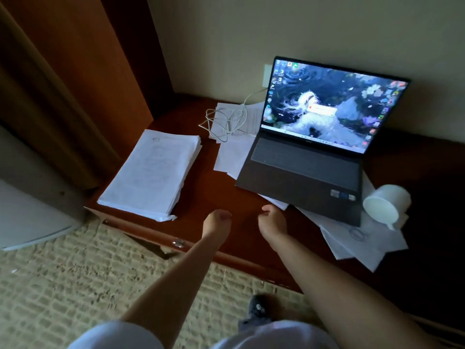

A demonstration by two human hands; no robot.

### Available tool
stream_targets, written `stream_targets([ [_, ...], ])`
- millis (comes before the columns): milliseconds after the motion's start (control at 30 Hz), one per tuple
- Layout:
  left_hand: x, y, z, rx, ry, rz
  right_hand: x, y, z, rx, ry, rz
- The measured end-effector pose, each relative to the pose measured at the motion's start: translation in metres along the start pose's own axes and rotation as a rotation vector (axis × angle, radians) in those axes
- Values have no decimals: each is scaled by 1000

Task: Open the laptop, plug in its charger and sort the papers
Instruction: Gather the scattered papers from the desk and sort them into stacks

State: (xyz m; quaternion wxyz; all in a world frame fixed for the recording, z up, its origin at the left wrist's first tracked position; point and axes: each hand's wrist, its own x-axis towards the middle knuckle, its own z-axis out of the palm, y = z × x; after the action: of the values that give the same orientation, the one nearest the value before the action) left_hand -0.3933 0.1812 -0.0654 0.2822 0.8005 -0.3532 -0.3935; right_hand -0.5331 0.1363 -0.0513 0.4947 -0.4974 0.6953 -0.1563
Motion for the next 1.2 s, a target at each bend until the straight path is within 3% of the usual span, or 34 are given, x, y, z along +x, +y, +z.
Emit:
stream_targets([
  [167,-17,-6,44,-221,-83,-92,-17,42,-23,-108,62,1],
  [367,-43,3,85,-161,-126,-123,-14,71,-71,-120,121,-8],
  [567,-52,51,149,-119,-17,-147,12,91,-148,-177,251,-115],
  [800,-89,119,242,-215,6,-200,34,129,-232,-170,157,-165],
  [1000,-103,157,284,-198,43,-236,49,149,-282,-45,258,-29],
  [1200,-98,176,303,-139,48,-196,72,158,-290,-87,91,-100],
])
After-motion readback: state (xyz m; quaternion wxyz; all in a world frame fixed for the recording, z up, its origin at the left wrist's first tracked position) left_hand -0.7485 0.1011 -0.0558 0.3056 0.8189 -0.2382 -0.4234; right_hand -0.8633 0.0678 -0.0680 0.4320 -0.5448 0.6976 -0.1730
